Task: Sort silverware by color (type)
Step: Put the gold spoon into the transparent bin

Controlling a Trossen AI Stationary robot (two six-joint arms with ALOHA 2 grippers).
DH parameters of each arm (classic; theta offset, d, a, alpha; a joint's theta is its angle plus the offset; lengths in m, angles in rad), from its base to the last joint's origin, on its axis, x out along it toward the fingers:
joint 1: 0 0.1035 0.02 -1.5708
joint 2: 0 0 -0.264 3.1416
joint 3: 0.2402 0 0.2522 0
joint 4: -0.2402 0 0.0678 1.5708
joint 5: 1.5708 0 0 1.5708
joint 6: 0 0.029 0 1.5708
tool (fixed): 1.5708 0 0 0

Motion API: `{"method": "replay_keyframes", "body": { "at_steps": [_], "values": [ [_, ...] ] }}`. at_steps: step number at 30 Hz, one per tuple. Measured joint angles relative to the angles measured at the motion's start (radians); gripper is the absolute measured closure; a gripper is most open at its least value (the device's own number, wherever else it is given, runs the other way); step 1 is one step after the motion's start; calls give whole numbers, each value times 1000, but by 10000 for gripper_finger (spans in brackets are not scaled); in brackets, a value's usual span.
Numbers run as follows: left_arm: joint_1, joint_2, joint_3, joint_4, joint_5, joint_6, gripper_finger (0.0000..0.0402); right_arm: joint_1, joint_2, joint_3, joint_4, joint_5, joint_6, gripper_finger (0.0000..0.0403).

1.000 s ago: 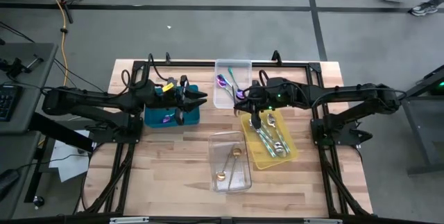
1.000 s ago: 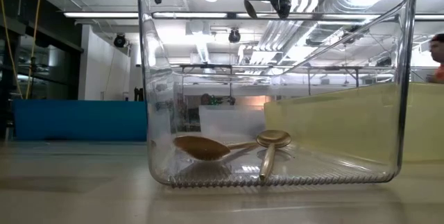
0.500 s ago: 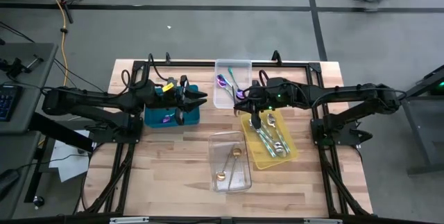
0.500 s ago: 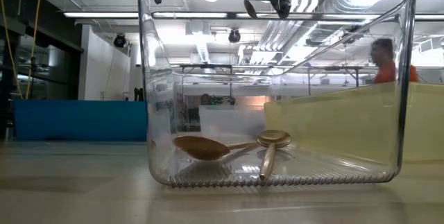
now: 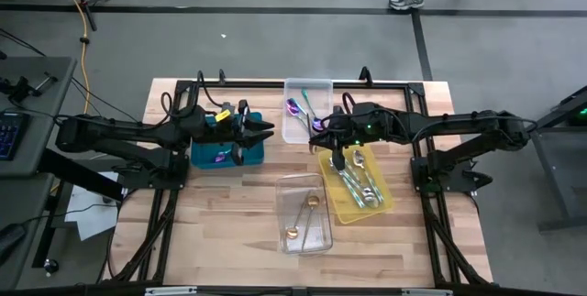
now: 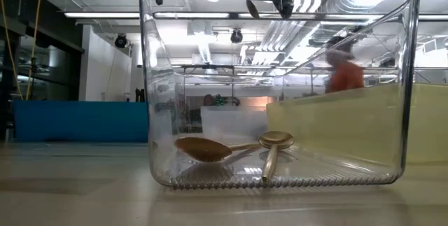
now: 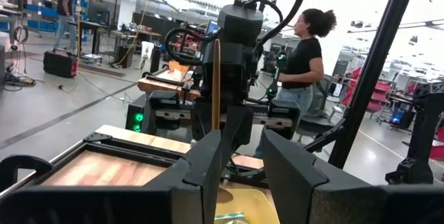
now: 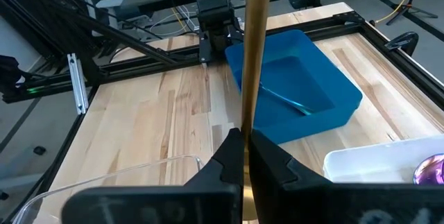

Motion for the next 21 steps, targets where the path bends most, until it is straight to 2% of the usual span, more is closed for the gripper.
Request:
{"method": "replay_keyframes", "body": {
  "at_steps": [7,12,17,21],
  "values": [
    [0,0,0,-3,0,0,303,0,5,0,4,-14,60,403],
    [0,0,0,-15,0,0,303,11,57,0,6,-174,233,403],
    [0,0,0,-19,0,0,303,110,149,1,2,-311,390,403],
    [0,0,0,-19,0,0,303,211,210,1,9,-330,535,403]
  ]
}}
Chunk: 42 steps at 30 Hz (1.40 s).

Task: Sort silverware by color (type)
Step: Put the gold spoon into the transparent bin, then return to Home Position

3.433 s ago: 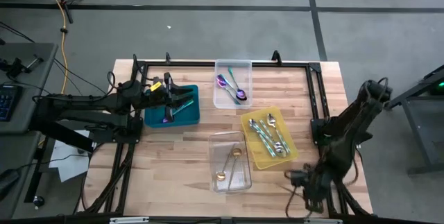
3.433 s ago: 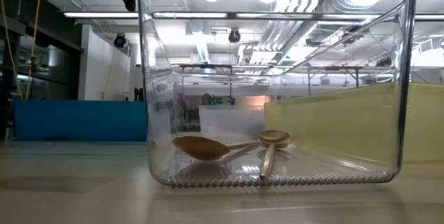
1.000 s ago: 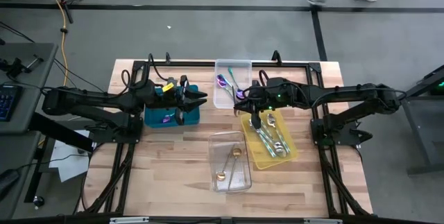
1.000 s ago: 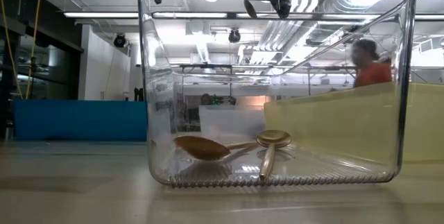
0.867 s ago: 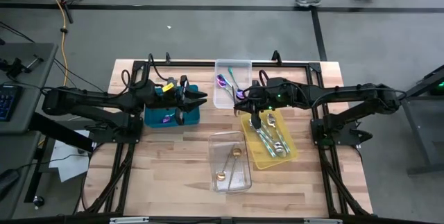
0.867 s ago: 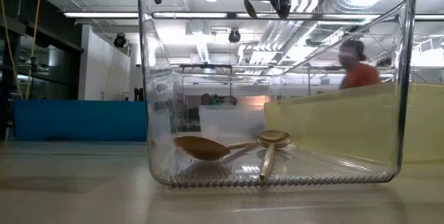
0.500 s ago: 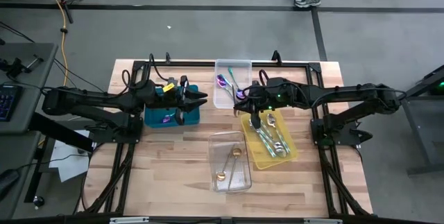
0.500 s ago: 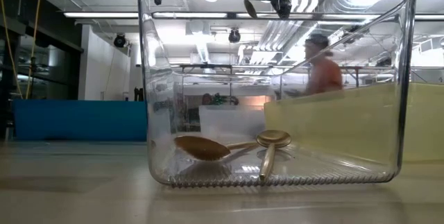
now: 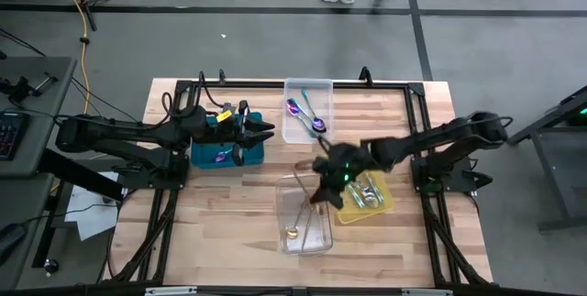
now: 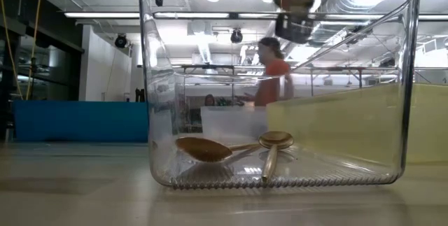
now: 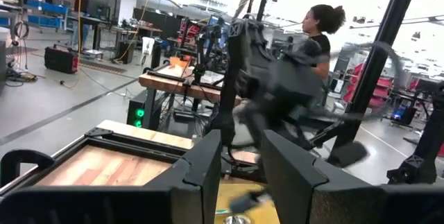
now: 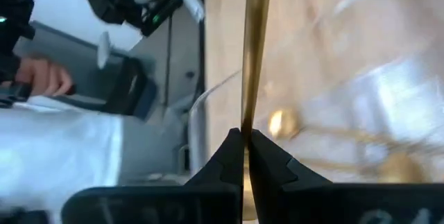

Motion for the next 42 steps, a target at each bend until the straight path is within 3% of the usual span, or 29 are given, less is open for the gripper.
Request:
{"method": "replay_keyframes", "body": {
  "at_steps": [10,20,26,42],
  "values": [
    [0,0,0,0,0,3,303,151,156,0,83,27,504,403],
    [0,0,0,0,0,60,303,154,273,4,142,123,727,403],
    [0,0,0,0,0,61,303,151,284,6,144,130,772,394],
    [0,0,0,0,0,61,303,149,246,-2,153,120,669,305]
  ]
}}
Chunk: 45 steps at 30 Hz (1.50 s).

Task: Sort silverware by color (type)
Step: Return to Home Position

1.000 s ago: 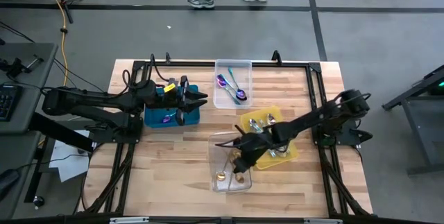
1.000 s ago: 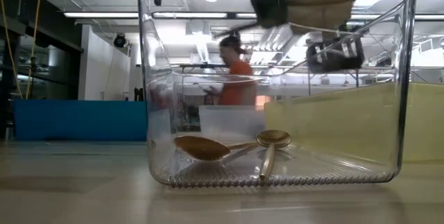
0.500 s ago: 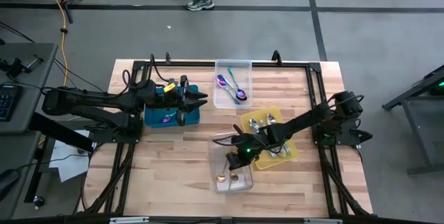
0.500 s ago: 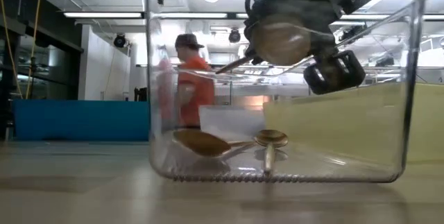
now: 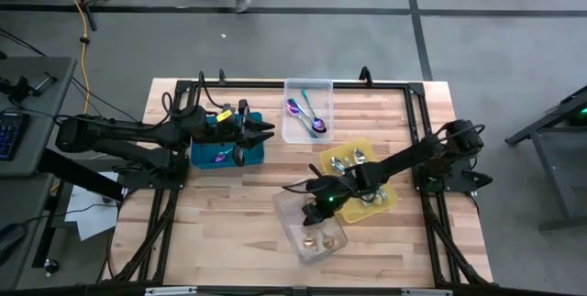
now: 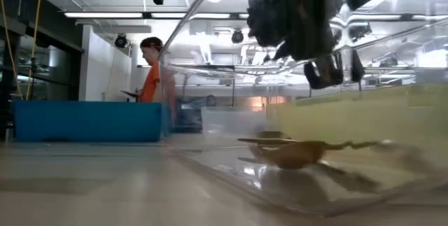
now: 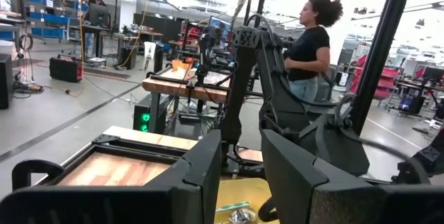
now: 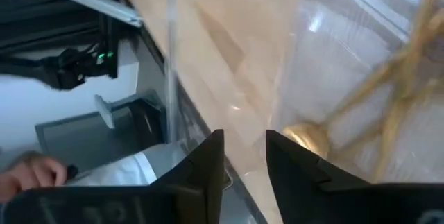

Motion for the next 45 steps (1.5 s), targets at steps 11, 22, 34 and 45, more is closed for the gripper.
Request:
{"method": "replay_keyframes", "body": {
  "at_steps": [11,22,34,45],
  "values": [
    [0,-2,0,-1,0,0,303,-82,-253,0,-164,-42,-359,300],
    [0,-60,0,0,0,-7,303,-285,-586,0,-471,203,-816,313],
    [0,-65,0,0,-22,-8,306,-566,-640,1,-173,56,-1206,394],
    [0,-65,0,-7,-14,-9,396,-538,-677,2,-119,-171,-1156,402]
  ]
}}
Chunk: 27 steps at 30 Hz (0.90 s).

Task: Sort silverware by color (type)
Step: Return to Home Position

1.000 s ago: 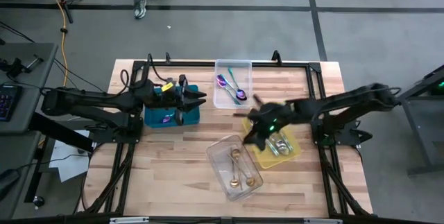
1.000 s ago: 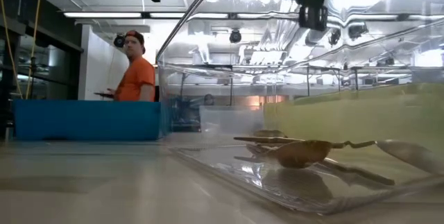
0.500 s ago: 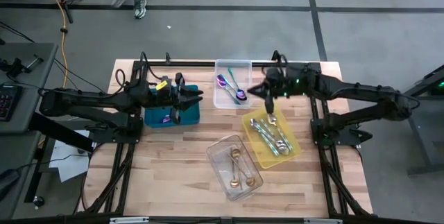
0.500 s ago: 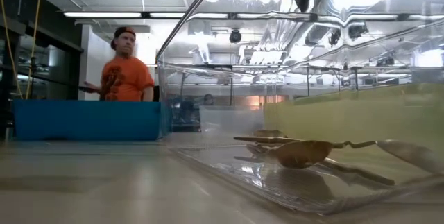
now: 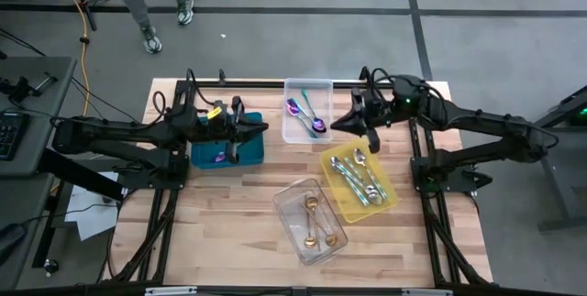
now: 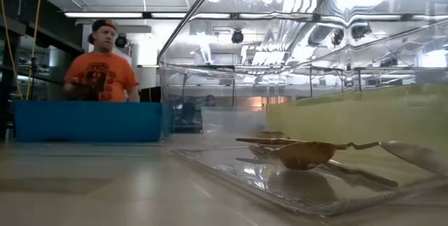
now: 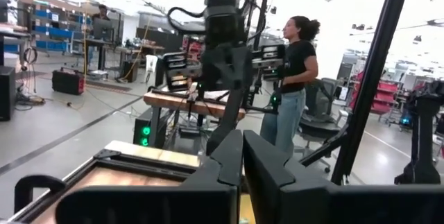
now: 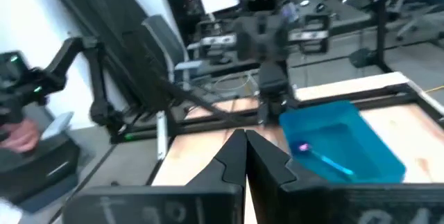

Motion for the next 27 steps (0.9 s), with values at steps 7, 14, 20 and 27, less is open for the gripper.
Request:
{"method": "replay_keyframes", "body": {
  "at_steps": [7,14,20,27],
  "values": [
    [0,0,0,-46,1,1,401,71,-59,0,-99,124,-35,402],
    [1,0,0,-45,6,7,401,70,-82,0,-97,128,-32,403],
    [1,-8,0,-49,6,-6,401,70,-78,0,-122,123,-28,403],
    [1,-146,0,-142,5,51,401,69,-77,0,-132,123,1,403]
  ]
}}
